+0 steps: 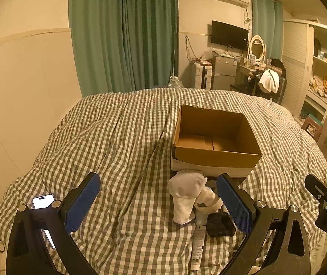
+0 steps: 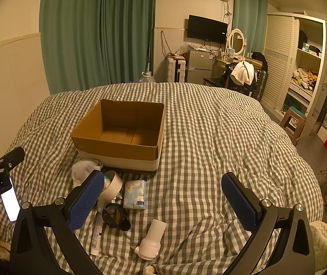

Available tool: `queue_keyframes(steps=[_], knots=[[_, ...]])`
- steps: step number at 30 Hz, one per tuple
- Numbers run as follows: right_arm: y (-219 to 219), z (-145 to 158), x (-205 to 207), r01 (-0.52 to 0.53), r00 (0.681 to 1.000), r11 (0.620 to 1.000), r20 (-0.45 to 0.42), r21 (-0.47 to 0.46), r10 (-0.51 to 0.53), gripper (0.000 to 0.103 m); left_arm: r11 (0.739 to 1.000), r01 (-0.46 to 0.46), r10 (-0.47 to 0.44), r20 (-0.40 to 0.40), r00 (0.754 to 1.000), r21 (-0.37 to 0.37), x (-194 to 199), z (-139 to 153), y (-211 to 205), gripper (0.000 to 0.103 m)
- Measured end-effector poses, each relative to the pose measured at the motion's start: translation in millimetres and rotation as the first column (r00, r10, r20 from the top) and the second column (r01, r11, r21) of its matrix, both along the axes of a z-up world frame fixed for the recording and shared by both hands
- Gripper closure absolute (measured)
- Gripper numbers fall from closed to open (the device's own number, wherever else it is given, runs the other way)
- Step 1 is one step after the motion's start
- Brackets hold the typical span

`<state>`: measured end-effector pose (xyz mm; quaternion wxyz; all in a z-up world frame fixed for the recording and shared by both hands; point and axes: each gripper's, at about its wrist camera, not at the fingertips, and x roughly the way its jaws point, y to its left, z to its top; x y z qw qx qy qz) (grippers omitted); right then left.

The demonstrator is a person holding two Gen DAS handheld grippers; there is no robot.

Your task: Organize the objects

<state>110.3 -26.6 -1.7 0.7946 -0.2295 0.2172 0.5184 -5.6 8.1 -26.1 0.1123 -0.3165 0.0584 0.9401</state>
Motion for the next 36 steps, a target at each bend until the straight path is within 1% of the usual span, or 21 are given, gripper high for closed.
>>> queue_keyframes(steps=[9,10,15,22,31,36], knots=[[-1,-5,-1,0.012,1.0,1.0,-0.003,-0.01,-0.012,0.0,1.0,0.021,-0.021,0.005,1.0,0.004,1,-4,-2,0.0],[-1,-6,-1,0.014,1.0,1.0,-0.004,-0.01,-0.014,0.0,0.954,0.298,-0.298,0.012,0.954,0.037,2,-3,-2,0.0],[-3,-5,1,0.018,1.0,1.0,-0.013,-0.004,-0.018,0.0,0.949,0.313,-0.313,0.006,0.95,0.031,2,-1,0,0.0],[2,-13,5,0.039,0.999,0.999,-0.026,-0.019,-0.04,0.0,0.934,0.357,-0.357,0.024,0.934,0.011,2,-11,8,0.0],[10,-20,11,0.082,0.996,0.996,-0.032,-0.042,-0.083,0.0,0.917,0.398,-0.398,0.05,0.916,0.019,-3,-22,16,0.0],[14,-25,10,0.087,0.995,0.995,-0.037,-0.053,-0.089,0.0,0.911,0.412,-0.413,0.073,0.908,0.027,-7,-33,18,0.0]])
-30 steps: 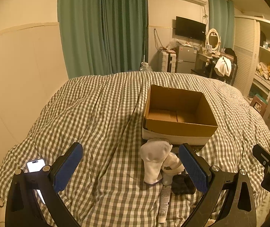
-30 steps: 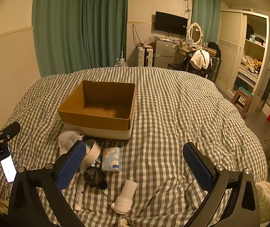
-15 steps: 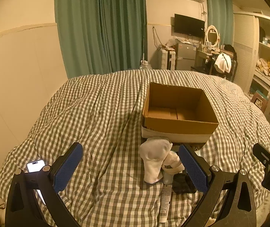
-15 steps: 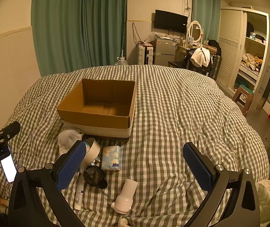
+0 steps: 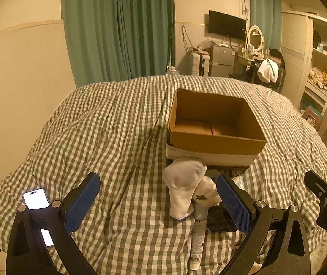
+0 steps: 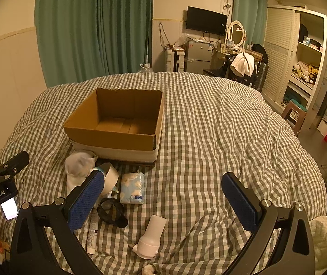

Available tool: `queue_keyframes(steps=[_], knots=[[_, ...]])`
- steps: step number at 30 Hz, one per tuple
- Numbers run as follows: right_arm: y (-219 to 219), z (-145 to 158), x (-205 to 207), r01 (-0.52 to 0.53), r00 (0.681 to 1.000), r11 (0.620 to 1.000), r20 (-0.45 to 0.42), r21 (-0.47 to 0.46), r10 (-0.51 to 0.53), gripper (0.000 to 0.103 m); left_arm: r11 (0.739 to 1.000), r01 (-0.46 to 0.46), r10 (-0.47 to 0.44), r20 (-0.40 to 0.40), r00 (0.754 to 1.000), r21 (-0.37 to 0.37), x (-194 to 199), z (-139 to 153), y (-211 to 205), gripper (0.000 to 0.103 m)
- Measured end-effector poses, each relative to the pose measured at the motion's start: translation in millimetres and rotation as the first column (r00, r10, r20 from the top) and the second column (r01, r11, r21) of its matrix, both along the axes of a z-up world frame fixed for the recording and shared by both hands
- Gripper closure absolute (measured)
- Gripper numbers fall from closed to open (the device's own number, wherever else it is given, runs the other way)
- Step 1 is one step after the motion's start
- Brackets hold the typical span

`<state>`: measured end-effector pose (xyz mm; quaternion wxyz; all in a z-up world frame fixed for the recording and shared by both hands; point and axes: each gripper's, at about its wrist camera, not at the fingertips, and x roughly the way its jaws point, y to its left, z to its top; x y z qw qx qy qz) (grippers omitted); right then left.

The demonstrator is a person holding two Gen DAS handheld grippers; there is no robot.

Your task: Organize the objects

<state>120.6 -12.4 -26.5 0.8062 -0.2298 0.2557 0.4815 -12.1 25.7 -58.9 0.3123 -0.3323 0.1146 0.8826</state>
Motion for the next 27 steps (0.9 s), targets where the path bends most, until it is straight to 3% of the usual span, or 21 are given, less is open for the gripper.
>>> queue_keyframes(steps=[11,22,27], knots=[[4,-47,11,0.062,0.995,0.992,-0.07,-0.107,-0.069,0.0,0.996,0.075,-0.07,0.092,0.993,-0.054,-6,-49,13,0.0],[9,-130,28,0.116,0.973,0.949,-0.158,-0.293,-0.168,0.0,0.988,0.118,-0.101,0.152,0.983,-0.104,-30,-96,46,0.0],[24,-166,33,0.109,0.964,0.924,-0.186,-0.366,-0.187,0.011,0.982,0.137,-0.114,0.176,0.978,-0.126,-46,-117,66,0.0]])
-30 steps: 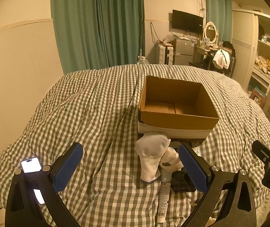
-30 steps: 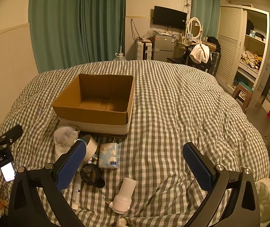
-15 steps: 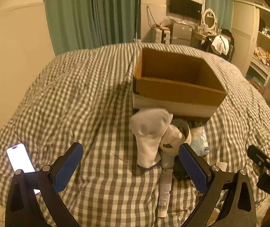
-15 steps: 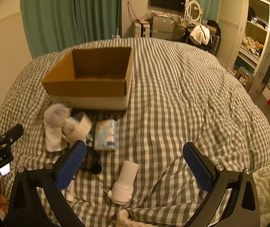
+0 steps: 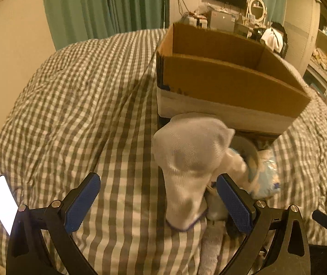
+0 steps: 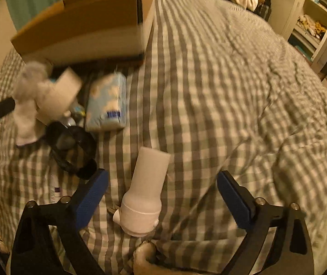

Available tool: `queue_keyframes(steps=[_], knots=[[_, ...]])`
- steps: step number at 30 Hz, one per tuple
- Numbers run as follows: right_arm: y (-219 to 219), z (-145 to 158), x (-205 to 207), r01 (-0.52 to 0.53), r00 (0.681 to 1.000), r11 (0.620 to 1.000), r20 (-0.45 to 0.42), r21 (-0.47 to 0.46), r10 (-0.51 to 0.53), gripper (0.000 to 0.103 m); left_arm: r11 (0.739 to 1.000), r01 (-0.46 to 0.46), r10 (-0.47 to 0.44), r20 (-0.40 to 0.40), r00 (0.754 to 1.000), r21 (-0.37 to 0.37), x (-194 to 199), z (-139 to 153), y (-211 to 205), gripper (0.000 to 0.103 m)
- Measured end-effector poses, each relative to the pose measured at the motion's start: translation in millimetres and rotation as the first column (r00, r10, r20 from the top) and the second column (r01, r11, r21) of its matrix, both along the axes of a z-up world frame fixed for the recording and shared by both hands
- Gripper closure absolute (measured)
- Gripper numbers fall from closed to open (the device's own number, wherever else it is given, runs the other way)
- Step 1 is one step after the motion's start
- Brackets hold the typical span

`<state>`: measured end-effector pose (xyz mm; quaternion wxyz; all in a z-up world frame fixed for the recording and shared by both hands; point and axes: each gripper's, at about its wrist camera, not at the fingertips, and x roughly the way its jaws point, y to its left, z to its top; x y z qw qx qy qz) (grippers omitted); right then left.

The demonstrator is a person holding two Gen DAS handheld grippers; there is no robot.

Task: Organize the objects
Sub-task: 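Grasp the white sock with the left tool while the right tool grasps the white bottle, then drop the sock and bottle into the cardboard box, opening both tools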

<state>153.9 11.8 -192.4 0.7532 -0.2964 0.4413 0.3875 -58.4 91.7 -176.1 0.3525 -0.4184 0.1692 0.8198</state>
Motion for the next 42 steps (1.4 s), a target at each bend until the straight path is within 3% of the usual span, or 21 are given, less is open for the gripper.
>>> queue_keyframes(steps=[6,12,15,18,20,26,35,42], knots=[[18,-26,11,0.001,1.0,0.997,-0.024,-0.08,-0.003,0.033,0.999,0.049,-0.048,0.038,0.998,-0.011,-14,-21,21,0.0],[24,-32,21,0.016,0.999,0.993,-0.035,-0.119,-0.021,0.05,0.995,0.102,-0.102,0.075,0.992,0.003,-21,-28,31,0.002],[23,-30,21,0.01,0.999,0.992,-0.036,-0.129,-0.014,0.056,0.991,0.13,-0.13,0.085,0.988,0.013,-17,-27,30,0.012],[20,-29,19,0.007,0.999,0.991,-0.035,-0.131,-0.012,0.06,0.983,0.179,-0.181,0.096,0.979,0.028,-9,-25,29,0.039],[17,-26,18,0.004,0.999,0.992,-0.033,-0.126,-0.008,0.063,0.98,0.199,-0.2,0.074,0.977,0.017,-1,-22,29,0.048],[8,-7,15,-0.001,0.999,0.997,-0.042,-0.073,-0.002,0.066,0.98,0.197,-0.197,0.059,0.979,0.009,8,-9,14,0.055],[10,33,-3,-0.076,0.997,0.997,-0.03,0.017,0.076,0.07,0.991,0.134,-0.135,0.063,0.989,0.02,4,14,-9,0.055],[26,77,-11,-0.15,0.989,0.984,0.015,0.099,0.149,0.071,0.991,0.085,-0.088,0.027,0.996,0.1,0,51,-16,0.055]])
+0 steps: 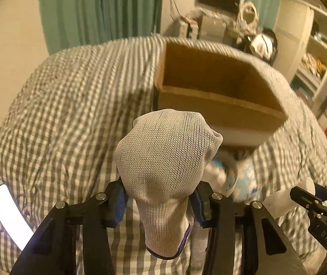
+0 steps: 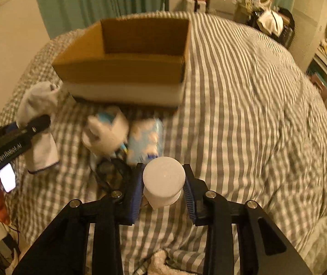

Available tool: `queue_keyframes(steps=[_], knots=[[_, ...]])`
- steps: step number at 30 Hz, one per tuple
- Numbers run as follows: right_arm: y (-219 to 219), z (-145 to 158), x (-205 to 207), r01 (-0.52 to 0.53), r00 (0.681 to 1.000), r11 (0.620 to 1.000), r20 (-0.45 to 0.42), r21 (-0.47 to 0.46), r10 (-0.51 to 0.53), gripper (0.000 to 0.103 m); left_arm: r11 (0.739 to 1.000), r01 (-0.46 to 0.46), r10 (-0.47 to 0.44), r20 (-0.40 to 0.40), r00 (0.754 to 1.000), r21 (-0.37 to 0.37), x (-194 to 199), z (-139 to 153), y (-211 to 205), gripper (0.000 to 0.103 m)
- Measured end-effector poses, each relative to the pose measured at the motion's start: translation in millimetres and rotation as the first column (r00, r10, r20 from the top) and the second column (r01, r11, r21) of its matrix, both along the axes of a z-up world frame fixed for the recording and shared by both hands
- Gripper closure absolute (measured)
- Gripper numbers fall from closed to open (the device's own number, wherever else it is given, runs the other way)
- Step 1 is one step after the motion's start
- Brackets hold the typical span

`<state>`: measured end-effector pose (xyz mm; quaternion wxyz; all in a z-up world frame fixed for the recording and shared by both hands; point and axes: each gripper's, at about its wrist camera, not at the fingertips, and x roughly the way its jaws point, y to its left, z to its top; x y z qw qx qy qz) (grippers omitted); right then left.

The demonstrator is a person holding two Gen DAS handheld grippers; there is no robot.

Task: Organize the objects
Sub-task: 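Drop the sock and bottle into the cardboard box, opening both tools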

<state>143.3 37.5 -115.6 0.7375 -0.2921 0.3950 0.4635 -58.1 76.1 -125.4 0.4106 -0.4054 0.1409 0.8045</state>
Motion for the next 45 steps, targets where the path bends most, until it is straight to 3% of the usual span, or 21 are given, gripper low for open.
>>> queue_keyframes(steps=[8,17,26,32,34,35,36,40,41,45], knots=[[33,69,-5,-0.067,0.997,0.987,0.055,0.148,0.059,0.071,0.988,-0.074,0.075,0.004,0.997,0.137,-17,51,1,0.055],[98,117,8,-0.128,0.992,0.957,0.041,0.259,0.121,0.071,0.979,-0.054,0.056,-0.002,0.998,0.196,-42,81,41,0.055],[172,107,44,-0.115,0.993,0.972,0.019,0.204,0.114,0.071,0.991,-0.012,0.011,0.011,1.0,0.135,-48,58,107,0.055],[192,88,70,-0.097,0.994,0.978,-0.031,0.184,0.105,0.071,0.995,0.041,-0.041,-0.005,0.999,0.092,-42,48,128,0.053],[195,86,80,-0.079,0.994,0.978,-0.055,0.191,0.091,0.055,0.995,0.051,-0.051,0.001,0.999,0.091,-40,48,130,0.046],[192,87,82,-0.074,0.995,0.977,-0.057,0.198,0.087,0.037,0.995,0.058,-0.059,0.012,0.998,0.082,-41,48,134,0.04],[190,90,87,-0.065,0.995,0.976,-0.058,0.209,0.078,0.032,0.996,0.048,-0.05,0.03,0.998,0.069,-42,49,138,0.037],[178,107,95,-0.043,0.997,0.974,-0.047,0.221,0.055,0.031,0.997,0.033,-0.037,0.055,0.998,0.063,-39,54,142,0.019],[174,112,97,0.017,0.999,0.975,-0.045,0.224,-0.007,0.029,0.997,0.035,-0.038,0.045,0.998,0.061,-36,58,142,0.017],[154,125,95,0.006,1.0,0.975,-0.03,0.221,0.001,0.026,0.995,0.019,-0.022,0.025,0.999,0.098,-23,74,133,0.012]])
